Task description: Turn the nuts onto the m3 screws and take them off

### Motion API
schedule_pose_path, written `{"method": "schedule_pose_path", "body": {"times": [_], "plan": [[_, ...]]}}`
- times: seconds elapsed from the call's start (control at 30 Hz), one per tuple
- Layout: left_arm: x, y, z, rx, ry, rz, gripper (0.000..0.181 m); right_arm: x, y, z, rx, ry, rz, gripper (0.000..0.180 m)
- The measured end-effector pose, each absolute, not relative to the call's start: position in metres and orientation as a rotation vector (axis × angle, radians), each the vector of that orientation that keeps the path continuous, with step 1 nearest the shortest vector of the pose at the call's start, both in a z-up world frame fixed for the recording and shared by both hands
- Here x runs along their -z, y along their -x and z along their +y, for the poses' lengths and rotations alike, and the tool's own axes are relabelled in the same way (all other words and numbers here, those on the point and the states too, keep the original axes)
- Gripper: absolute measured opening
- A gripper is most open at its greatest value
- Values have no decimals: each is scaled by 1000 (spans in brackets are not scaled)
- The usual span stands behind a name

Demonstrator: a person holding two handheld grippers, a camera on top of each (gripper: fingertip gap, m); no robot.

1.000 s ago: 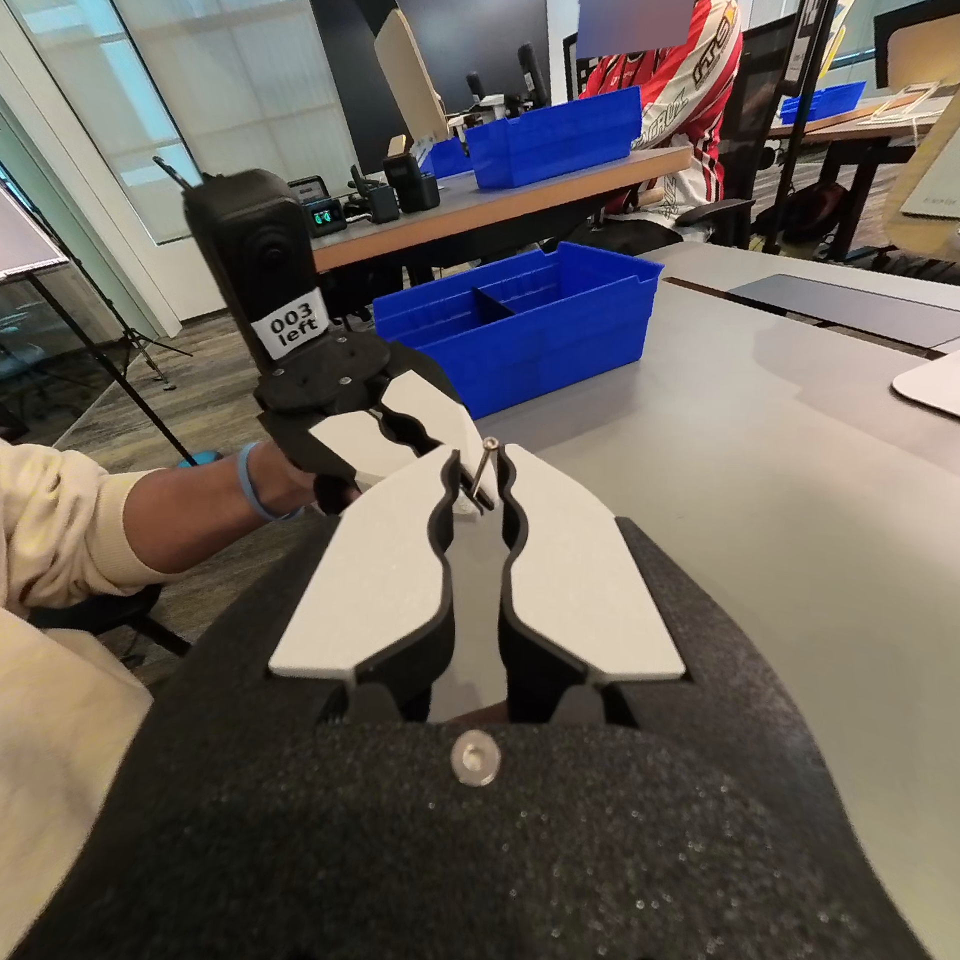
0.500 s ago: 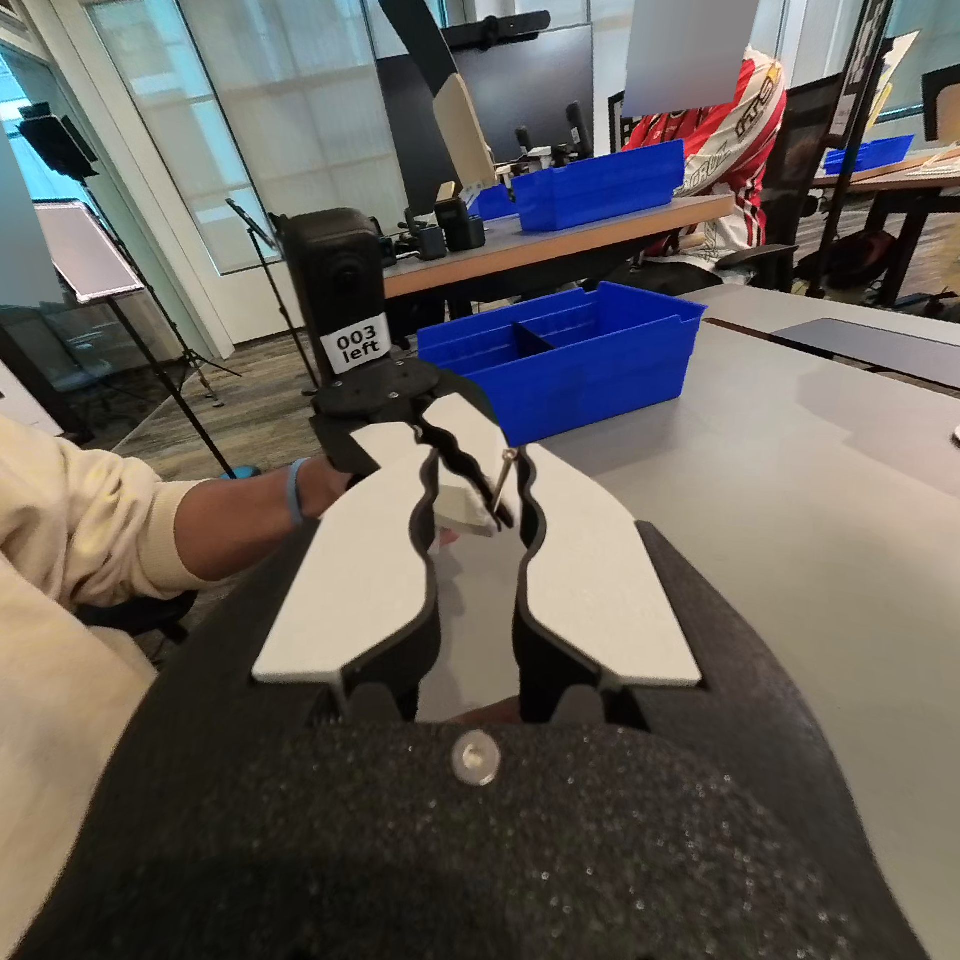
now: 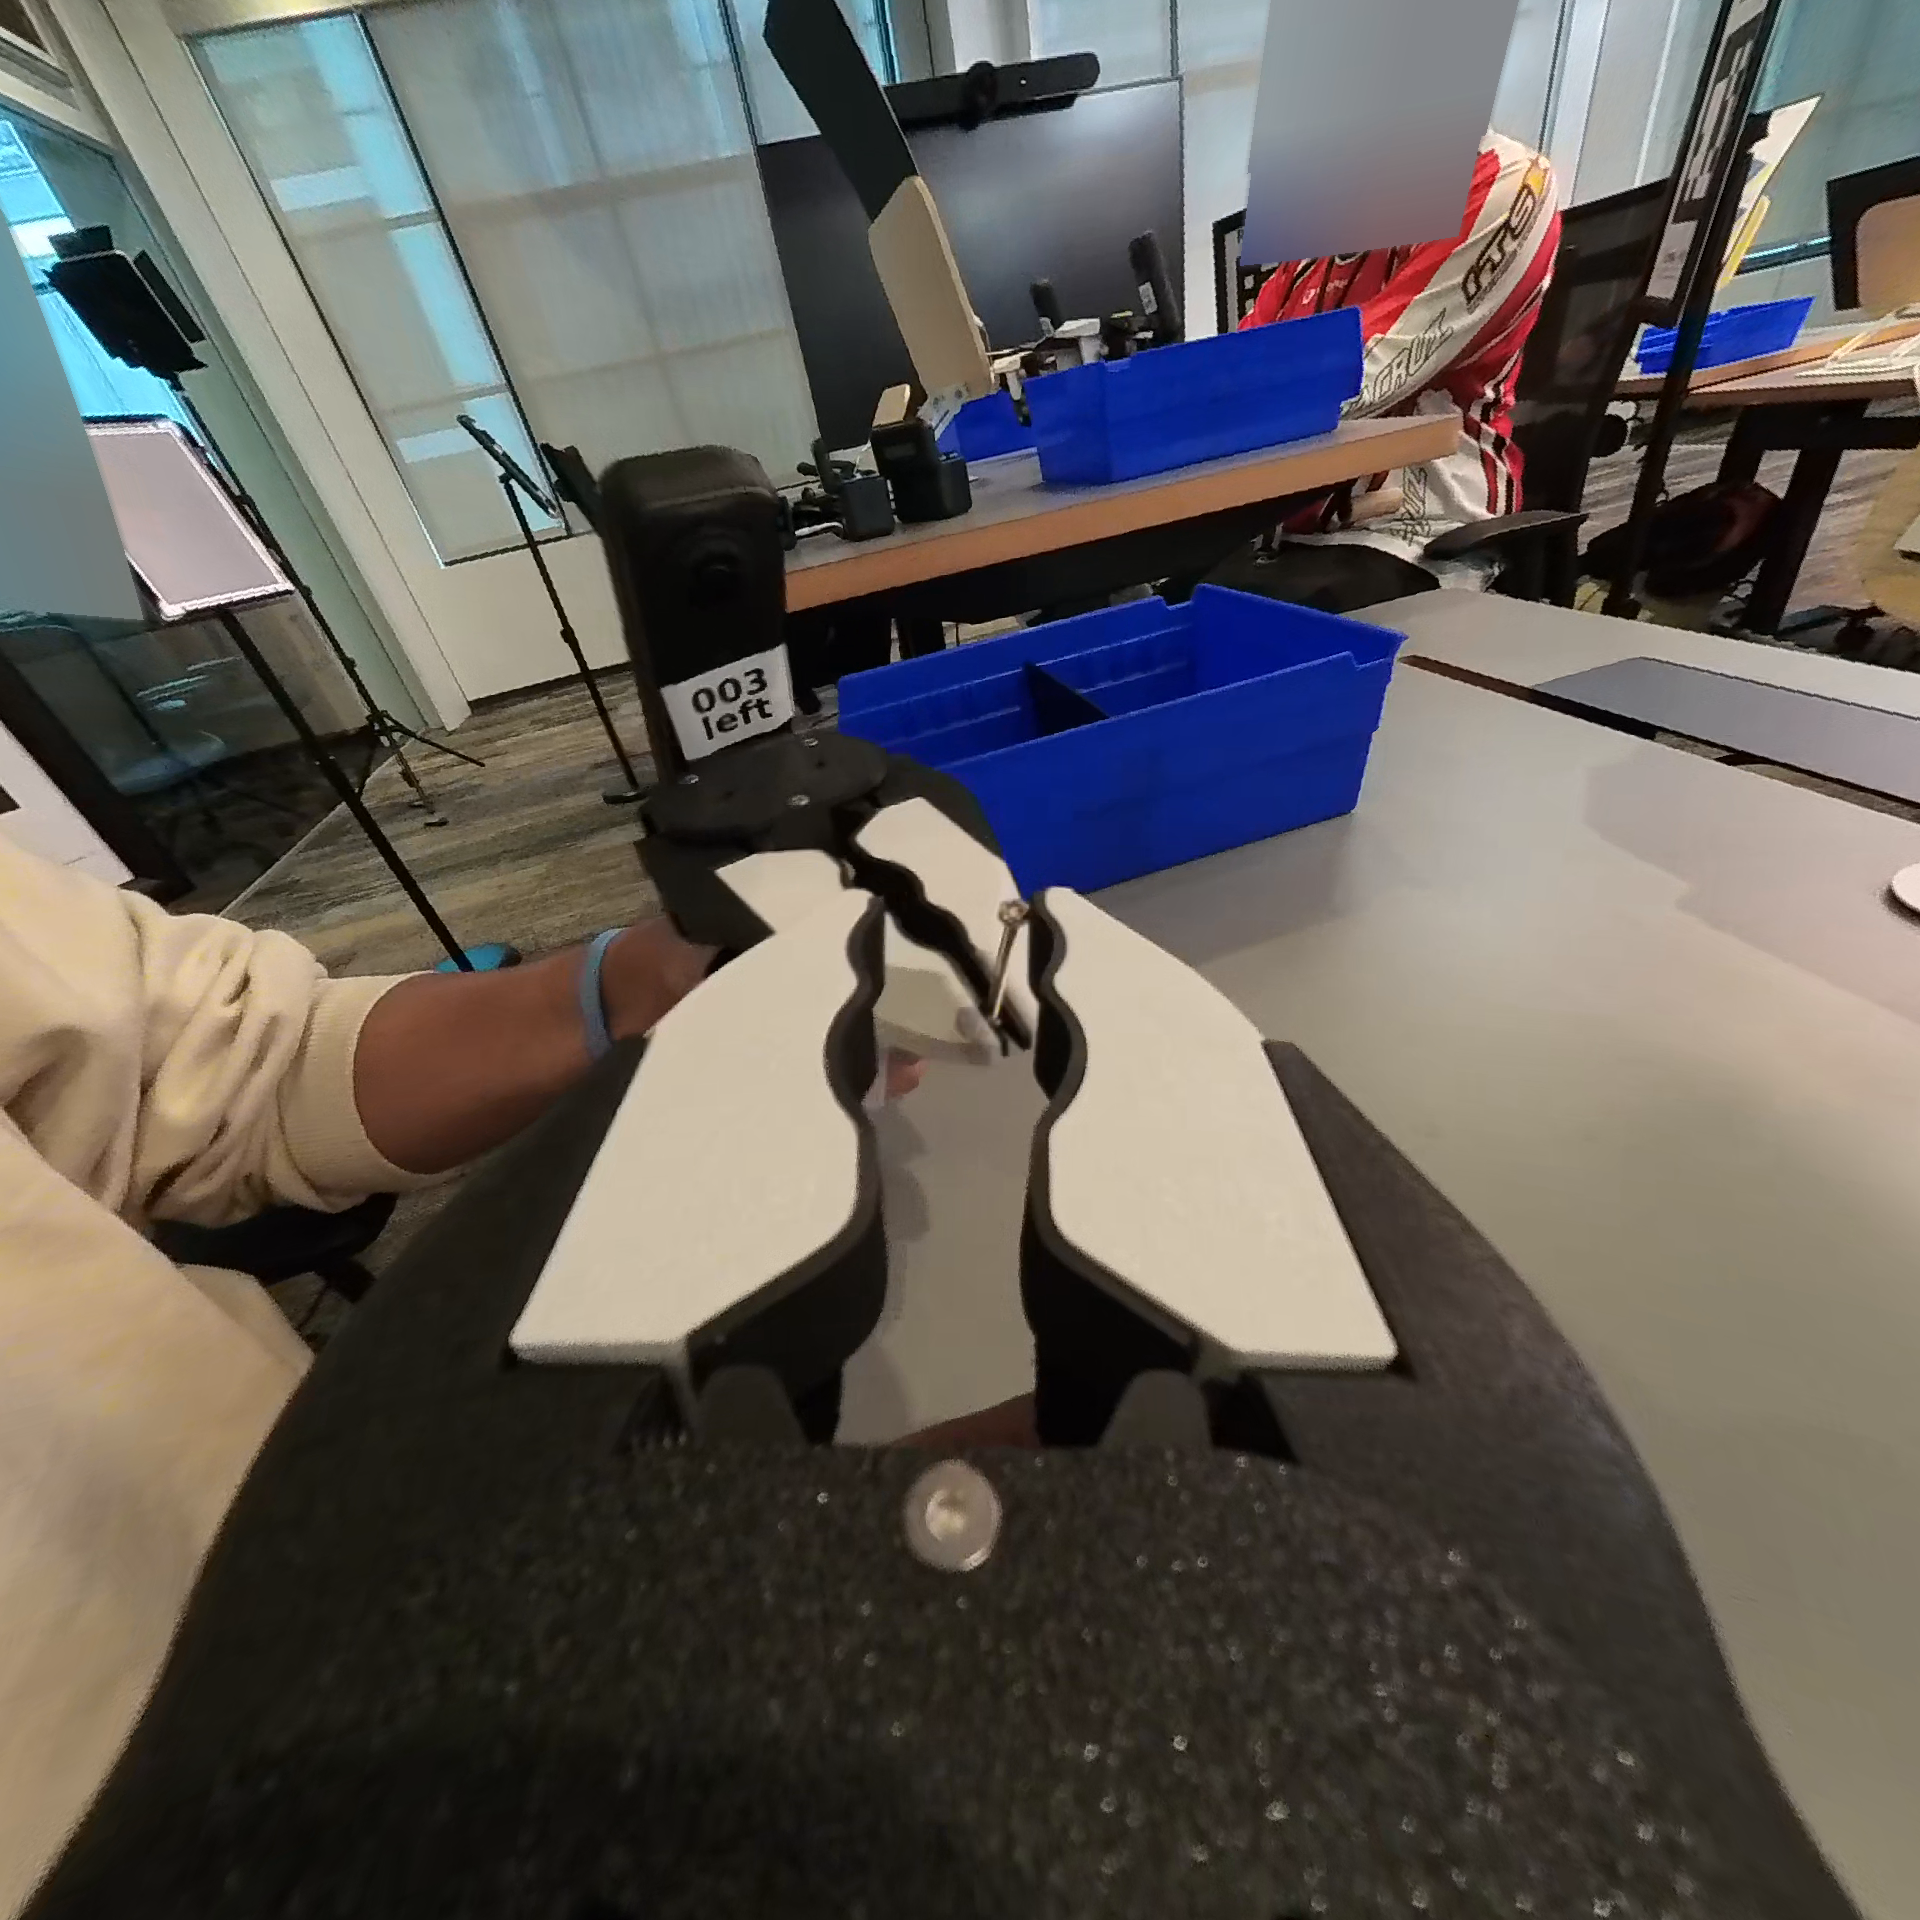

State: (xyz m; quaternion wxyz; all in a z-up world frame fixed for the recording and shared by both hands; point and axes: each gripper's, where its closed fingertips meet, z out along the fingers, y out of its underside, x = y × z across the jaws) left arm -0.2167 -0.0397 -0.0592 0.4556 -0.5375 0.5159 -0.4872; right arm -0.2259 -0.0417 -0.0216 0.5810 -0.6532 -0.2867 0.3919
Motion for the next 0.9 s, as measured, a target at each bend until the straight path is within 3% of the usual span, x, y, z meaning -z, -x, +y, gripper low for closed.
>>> {"method": "schedule_pose_path", "body": {"times": [0.43,0.63,0.9], "plan": [[36,226,-63,1576,1216,1244,4,8,229,-45,-1119,1447,-635,13],[36,228,-64,1574,1214,1253,4,8,229,-47,-1184,1432,-635,18],[42,224,-65,1533,1234,1280,4,12,233,-46,-1177,1443,-637,6]]}}
